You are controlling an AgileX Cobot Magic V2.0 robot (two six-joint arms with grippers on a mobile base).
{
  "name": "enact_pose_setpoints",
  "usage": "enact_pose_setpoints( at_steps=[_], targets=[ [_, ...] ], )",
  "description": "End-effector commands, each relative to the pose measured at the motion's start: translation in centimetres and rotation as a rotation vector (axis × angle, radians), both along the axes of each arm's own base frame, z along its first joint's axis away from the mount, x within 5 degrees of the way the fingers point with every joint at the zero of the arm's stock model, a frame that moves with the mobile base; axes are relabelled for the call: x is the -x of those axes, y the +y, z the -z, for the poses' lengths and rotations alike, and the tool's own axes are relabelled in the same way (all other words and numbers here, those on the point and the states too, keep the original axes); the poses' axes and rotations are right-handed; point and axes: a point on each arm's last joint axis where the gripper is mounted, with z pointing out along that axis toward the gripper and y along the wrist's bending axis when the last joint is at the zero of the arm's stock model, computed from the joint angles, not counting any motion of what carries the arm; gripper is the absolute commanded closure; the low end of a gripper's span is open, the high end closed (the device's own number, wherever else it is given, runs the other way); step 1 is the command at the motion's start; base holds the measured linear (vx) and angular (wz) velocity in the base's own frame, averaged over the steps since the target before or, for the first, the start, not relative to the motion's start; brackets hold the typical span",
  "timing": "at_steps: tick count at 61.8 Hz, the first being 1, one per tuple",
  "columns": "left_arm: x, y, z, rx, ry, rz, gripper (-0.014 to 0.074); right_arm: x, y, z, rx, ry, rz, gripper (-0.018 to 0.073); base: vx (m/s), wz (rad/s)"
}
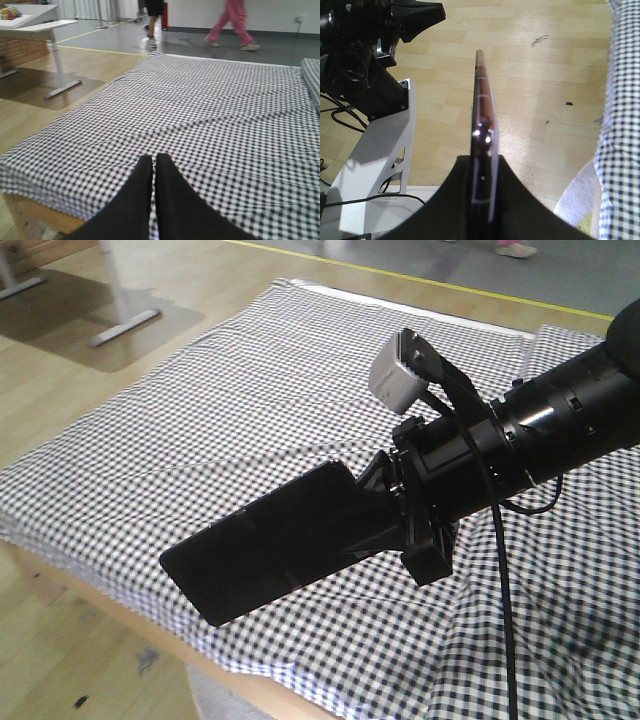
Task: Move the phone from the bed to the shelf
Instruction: 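Hold the phone in the right gripper while the base turns away from the bed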
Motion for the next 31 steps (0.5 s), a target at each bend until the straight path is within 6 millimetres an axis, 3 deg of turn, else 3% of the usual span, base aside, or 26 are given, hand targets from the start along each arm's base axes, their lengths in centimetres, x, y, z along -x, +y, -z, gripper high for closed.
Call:
enact_pose_setpoints(
  at_steps=[1, 31],
  targets=[
    [-0.06, 0.07, -0.62, 0.017, -0.073, -0.01, 0.0596, 1.41, 0.0, -2.31, -0.089, -0.003, -0.053, 0.0561, -0.11, 0.44],
    [-0.06, 0.07, -0.62, 0.017, -0.073, -0.01, 0.0596, 1.4, 0.0, -2.31, -0.09, -0.004, -0.052, 0.0561, -0.1, 0.38]
  ],
)
